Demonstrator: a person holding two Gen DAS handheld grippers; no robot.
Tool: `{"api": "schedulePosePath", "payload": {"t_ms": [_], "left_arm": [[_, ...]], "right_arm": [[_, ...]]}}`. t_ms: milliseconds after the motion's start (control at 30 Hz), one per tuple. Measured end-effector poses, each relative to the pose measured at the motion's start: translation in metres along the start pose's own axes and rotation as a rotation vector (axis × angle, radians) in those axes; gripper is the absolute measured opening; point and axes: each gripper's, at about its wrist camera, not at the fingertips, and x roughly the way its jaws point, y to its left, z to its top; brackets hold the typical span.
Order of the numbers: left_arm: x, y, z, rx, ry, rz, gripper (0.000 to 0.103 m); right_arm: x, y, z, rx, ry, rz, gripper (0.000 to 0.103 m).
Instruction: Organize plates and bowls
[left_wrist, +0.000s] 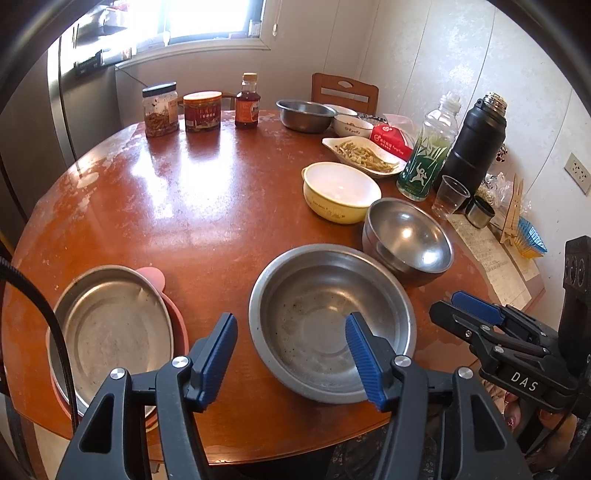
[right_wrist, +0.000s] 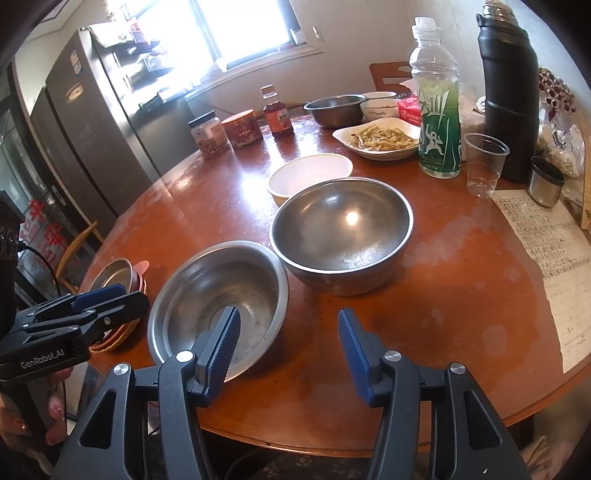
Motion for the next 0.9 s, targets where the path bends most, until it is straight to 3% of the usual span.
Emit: {"api": "schedulePosePath", "payload": {"t_ms": [333,900], "left_arm": [[-0.007,-0.020,0.018,0.056,-0.036,0.000,0.067],[0.001,-0.053,0.056,0.121,-0.077,0.007,0.079]], "right_arm": [[-0.007,-0.008,0.003,0.025,-0.025,-0.014,0.059],[-0.017,-0.035,0.020,0.061,-0.084,-0.095,0.073]]}}
